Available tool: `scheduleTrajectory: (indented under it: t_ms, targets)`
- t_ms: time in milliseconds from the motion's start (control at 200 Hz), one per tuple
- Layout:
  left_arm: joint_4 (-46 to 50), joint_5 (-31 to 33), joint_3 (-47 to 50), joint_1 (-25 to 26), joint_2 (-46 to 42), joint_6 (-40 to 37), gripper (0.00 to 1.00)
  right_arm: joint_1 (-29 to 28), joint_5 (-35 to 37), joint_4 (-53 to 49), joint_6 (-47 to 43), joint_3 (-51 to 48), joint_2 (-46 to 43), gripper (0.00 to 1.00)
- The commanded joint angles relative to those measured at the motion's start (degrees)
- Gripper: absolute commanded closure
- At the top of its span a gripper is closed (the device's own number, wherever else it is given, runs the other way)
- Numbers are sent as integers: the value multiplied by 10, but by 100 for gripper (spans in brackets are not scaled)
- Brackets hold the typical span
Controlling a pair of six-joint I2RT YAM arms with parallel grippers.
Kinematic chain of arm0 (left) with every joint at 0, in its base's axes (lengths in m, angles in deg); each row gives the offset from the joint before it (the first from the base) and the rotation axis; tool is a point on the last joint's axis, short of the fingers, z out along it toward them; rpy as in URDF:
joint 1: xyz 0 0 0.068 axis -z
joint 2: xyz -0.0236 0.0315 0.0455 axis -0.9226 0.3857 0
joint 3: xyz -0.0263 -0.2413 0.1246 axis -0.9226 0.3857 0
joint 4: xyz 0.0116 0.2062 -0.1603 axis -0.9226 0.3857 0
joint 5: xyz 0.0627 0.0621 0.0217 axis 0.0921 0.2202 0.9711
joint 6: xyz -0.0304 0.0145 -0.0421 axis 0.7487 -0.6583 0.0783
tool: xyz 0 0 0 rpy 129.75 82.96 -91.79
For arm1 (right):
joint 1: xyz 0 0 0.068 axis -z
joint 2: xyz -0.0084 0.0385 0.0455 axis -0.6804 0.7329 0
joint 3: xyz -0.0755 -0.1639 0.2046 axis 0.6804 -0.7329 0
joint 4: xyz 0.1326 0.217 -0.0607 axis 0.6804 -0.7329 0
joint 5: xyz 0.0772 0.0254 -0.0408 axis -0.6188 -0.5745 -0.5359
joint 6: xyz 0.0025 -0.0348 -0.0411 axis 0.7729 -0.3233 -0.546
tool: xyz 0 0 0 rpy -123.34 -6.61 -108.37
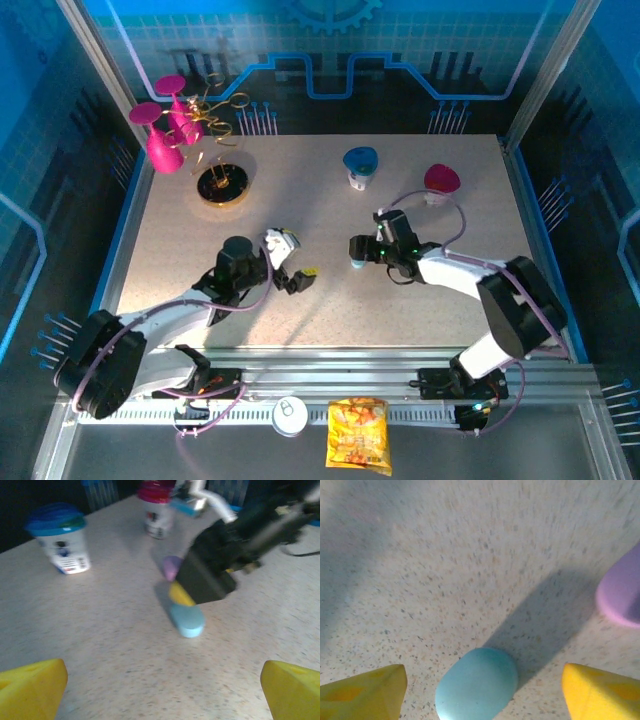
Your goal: Insert the wireless bluetooth earbuds into the charging case
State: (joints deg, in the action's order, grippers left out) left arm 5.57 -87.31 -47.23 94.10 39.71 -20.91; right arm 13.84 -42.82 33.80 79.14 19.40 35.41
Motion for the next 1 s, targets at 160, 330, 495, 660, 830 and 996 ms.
scheduleTrajectory:
  t_ms: [160, 330, 495, 660, 830, 996]
  targets:
    - [-39, 196, 39, -51, -69, 20, 1, 44, 160, 28, -163, -56, -145, 0]
    - [-87, 248, 67, -91, -42, 13, 1, 119, 151, 135, -217, -128, -194, 0]
    - [-164, 270, 93, -125, 23, 24, 1, 175, 121, 198, -287, -158, -218, 0]
    - [-259, 266, 104, -154, 87, 34, 1, 245, 69, 234, -298, -166, -169, 0]
    - [-275, 256, 70, -192, 158, 60, 1, 259, 21, 377, -279, -202, -83, 0]
    - [-294, 177, 64, -245, 194, 96, 1, 265, -18, 452, -302, -213, -36, 0]
